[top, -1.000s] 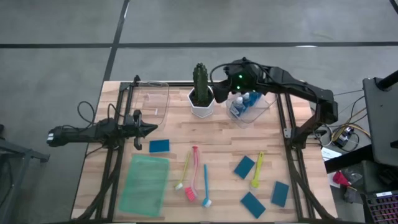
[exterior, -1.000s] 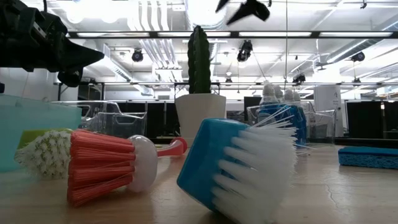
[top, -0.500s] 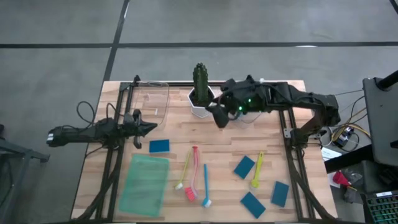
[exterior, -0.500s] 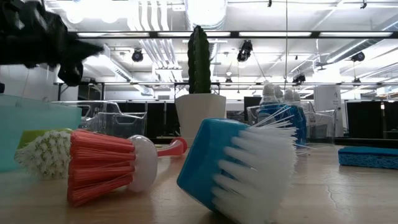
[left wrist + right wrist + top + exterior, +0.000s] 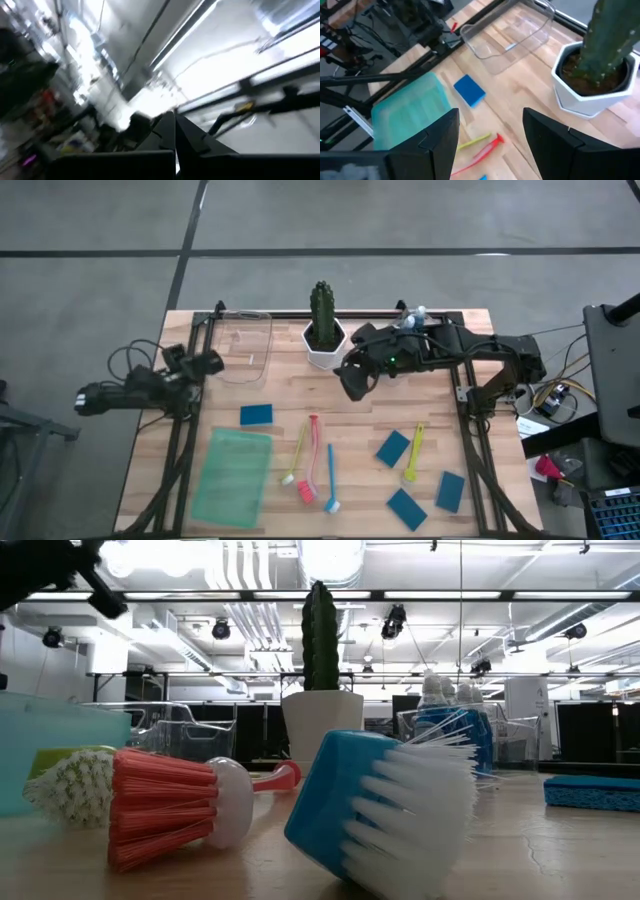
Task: Pick & Place Kitchen Sink Supplies
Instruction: Put the left green dish brush into the left transparent bin
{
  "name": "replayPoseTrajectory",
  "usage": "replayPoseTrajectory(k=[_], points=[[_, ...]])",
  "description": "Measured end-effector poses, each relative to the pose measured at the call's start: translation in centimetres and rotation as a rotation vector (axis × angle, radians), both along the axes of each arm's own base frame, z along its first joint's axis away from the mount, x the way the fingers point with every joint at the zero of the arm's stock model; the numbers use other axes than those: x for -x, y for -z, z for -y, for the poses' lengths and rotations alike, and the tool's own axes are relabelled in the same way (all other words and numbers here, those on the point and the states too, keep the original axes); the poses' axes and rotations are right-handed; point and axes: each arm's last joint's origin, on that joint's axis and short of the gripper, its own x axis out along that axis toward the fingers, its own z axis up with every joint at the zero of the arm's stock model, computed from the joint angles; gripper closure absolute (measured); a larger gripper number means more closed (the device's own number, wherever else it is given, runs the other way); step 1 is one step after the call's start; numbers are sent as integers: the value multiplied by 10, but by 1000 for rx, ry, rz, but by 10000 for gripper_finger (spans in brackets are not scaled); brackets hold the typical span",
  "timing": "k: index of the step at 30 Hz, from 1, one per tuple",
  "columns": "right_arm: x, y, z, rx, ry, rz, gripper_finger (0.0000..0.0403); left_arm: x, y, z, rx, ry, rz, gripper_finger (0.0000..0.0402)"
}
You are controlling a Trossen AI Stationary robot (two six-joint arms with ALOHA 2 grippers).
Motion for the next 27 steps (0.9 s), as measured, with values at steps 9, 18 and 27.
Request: replayPoseTrajectory(k=[9,18,27], points=[[-1,-2,-4,13,-29,26,207,-6,-34,1,144,125,-115,379],[2,-4,-14,16,-73,29,221,-53,-82,5,160,184,-844,231],[15,-14,-14,201,-255,21,282,-113,-106,18,161,227,-1133,155]])
